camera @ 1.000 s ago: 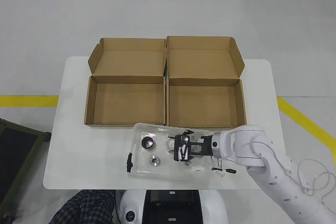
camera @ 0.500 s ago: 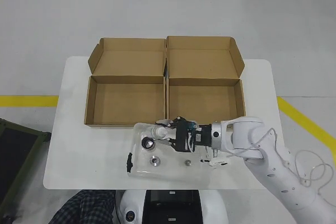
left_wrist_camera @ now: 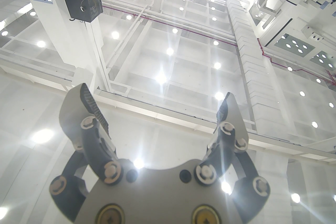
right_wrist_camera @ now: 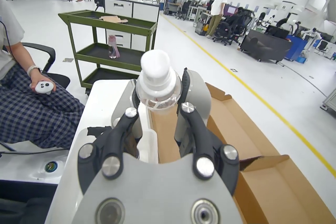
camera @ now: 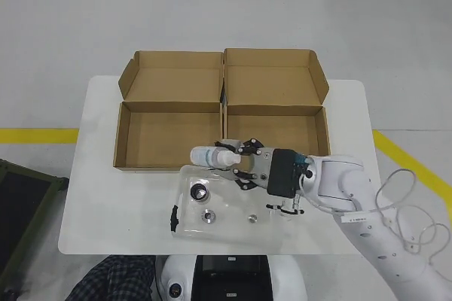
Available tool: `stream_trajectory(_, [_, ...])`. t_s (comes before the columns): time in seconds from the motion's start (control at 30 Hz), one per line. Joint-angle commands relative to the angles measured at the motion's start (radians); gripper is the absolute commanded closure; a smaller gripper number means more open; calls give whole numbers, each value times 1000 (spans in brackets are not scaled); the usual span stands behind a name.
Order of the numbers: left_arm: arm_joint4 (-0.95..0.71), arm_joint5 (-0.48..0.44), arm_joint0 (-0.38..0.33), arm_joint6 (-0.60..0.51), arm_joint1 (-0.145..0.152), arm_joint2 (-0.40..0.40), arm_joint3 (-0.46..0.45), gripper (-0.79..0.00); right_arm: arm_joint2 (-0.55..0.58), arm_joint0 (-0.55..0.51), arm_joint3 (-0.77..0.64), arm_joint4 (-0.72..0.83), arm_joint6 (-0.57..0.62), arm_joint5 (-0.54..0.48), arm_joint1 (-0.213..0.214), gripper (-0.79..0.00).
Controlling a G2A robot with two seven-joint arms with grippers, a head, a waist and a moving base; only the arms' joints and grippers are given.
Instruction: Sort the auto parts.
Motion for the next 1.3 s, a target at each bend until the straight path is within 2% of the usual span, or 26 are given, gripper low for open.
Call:
stream_trajectory(0.0, [0, 0, 0, 0, 0, 0, 0, -785, 15, -9, 0, 11, -51, -6, 0, 0])
stream_trajectory(0.57, [0, 0, 0, 0, 0, 0, 0, -785, 124, -84, -23, 28, -254, -26, 0, 0])
stream_trajectory(0.77, [0, 0, 0, 0, 0, 0, 0, -785, 138, -103, -32, 14, -278, 11, -4, 0])
stream_trajectory(1.27, [0, 0, 0, 0, 0, 0, 0, -785, 168, -130, -63, 8, -259, 9, -8, 0])
